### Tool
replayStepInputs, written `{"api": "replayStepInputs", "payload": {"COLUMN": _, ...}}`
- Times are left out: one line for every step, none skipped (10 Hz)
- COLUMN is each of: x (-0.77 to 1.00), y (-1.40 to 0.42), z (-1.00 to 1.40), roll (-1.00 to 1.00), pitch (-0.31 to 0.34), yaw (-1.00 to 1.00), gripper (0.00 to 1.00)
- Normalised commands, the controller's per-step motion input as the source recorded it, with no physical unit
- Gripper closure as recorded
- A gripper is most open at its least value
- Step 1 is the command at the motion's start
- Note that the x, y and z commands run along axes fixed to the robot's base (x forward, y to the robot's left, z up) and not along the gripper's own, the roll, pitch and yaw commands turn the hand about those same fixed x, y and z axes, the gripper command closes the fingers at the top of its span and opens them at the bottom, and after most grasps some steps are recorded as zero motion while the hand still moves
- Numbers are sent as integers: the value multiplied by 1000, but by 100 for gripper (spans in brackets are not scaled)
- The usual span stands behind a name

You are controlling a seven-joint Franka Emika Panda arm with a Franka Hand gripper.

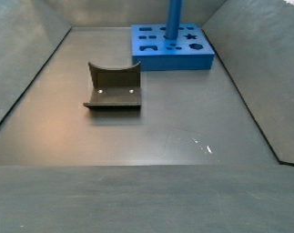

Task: Insert the round object.

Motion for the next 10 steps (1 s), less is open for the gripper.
{"api": "replayStepInputs", "payload": {"x": 146, "y": 0, "z": -311, "roll": 0, "pitch": 0, "yaw": -54, "gripper": 100}}
{"api": "replayStepInputs", "payload": {"x": 240, "y": -17, "z": -320, "roll": 0, "pitch": 7, "yaw": -80, "gripper": 100}}
{"api": "replayStepInputs", "payload": {"x": 294, "y": -9, "z": -303, "roll": 0, "pitch": 30, "yaw": -106, "gripper": 100}}
{"api": "replayStepInputs", "payload": {"x": 123, "y": 0, "z": -189, "roll": 0, "pitch": 17, "yaw": -100, "gripper": 100}}
{"api": "replayStepInputs", "payload": {"x": 0, "y": 0, "z": -149, "roll": 0, "pitch": 0, "yaw": -17, "gripper": 100}}
{"api": "replayStepInputs", "payload": {"x": 0, "y": 0, "z": -183, "roll": 0, "pitch": 0, "yaw": 0, "gripper": 100}}
{"api": "replayStepInputs", "payload": {"x": 0, "y": 0, "z": -220, "roll": 11, "pitch": -9, "yaw": -17, "gripper": 100}}
{"api": "replayStepInputs", "payload": {"x": 0, "y": -31, "z": -280, "roll": 9, "pitch": -19, "yaw": -74, "gripper": 100}}
{"api": "replayStepInputs", "payload": {"x": 0, "y": -71, "z": -314, "roll": 13, "pitch": -24, "yaw": -120, "gripper": 100}}
{"api": "replayStepInputs", "payload": {"x": 29, "y": -66, "z": -297, "roll": 0, "pitch": -13, "yaw": -143, "gripper": 100}}
